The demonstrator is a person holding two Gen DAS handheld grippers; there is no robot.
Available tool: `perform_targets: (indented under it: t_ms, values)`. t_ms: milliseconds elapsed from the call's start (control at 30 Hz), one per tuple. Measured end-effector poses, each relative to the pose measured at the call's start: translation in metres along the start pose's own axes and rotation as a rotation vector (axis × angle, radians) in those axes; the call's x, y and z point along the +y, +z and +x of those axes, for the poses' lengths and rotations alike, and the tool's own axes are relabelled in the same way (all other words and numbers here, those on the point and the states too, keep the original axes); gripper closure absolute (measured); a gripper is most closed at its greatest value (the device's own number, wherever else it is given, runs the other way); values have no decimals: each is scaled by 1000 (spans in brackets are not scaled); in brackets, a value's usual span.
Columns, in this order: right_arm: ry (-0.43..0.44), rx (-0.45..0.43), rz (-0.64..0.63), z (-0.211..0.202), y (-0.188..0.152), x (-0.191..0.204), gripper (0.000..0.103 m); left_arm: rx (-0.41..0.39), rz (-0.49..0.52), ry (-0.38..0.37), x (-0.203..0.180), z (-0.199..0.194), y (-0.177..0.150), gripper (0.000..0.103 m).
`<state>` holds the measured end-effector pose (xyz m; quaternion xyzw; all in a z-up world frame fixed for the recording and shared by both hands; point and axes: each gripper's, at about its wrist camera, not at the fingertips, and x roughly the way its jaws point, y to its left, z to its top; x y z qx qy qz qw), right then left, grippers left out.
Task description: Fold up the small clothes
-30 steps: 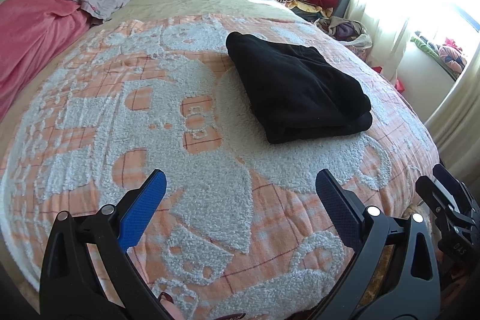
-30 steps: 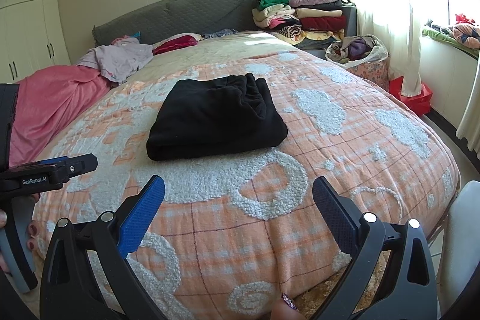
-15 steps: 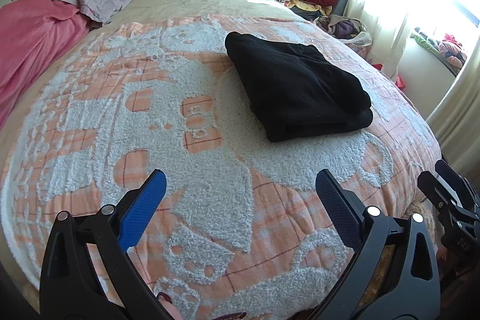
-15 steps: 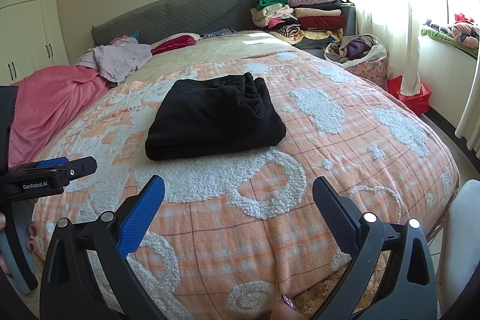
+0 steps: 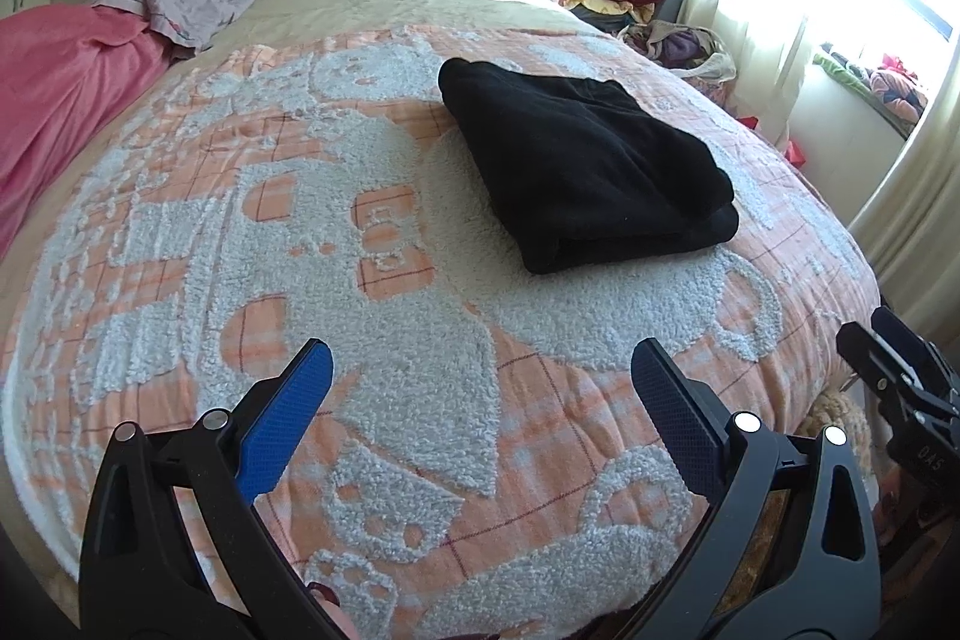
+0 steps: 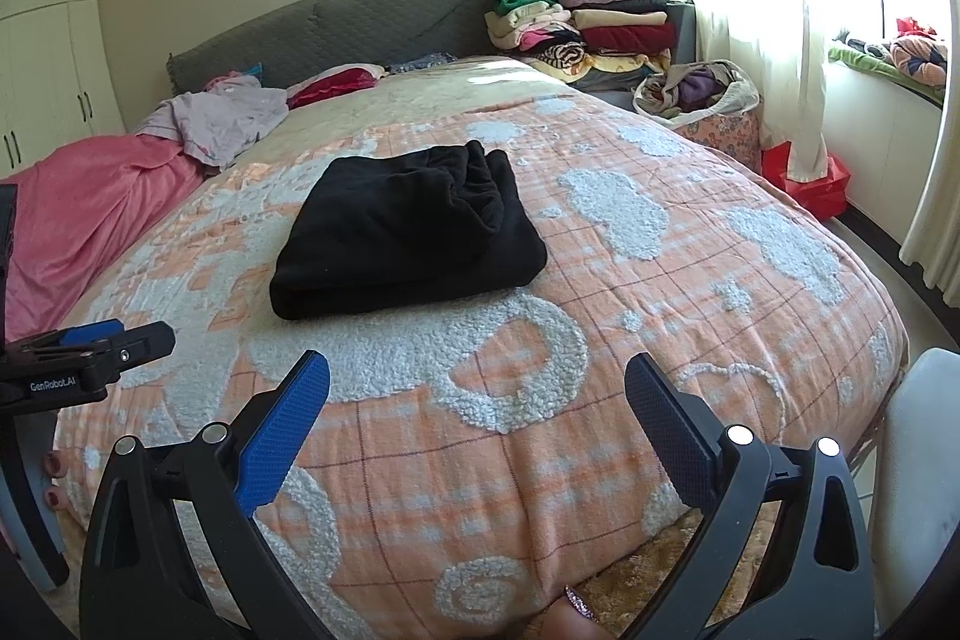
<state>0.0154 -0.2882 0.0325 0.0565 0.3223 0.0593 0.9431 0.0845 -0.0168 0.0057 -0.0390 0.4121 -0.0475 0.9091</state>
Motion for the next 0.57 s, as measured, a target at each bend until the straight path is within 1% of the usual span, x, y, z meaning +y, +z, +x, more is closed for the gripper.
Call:
perform_targets:
  t_ms: [67,167,267,300,367,400,433,467,500,533,567]
  values:
    - [-23,1,15,0,-1,-8,5,9,-10,1,4,2,-2,10]
    - [-96,5,66,-2,0,-31,5,13,-58,15,20,2,-7,10]
    - [-214,12,145,-6,-1,-74,5,10,-133,49,53,0,-9,10]
    - [-268,21,187,-7,-2,-98,5,18,-169,77,73,0,-8,10]
    - [-363,34,259,-10,-5,-141,5,34,-231,144,108,3,-6,10]
    - [-408,46,287,-10,-7,-161,5,51,-263,188,134,6,-5,10]
    - [-474,61,333,-10,-10,-192,5,61,-282,231,153,8,-3,10]
    - [-537,76,373,-10,-14,-221,5,69,-305,299,178,9,-1,10]
    - [-622,110,425,-9,-20,-258,5,68,-333,382,209,9,2,10]
    - [-691,130,461,-10,-24,-285,5,70,-366,453,240,8,5,9]
    - [-691,130,461,-10,-24,-285,5,76,-393,489,259,8,6,10]
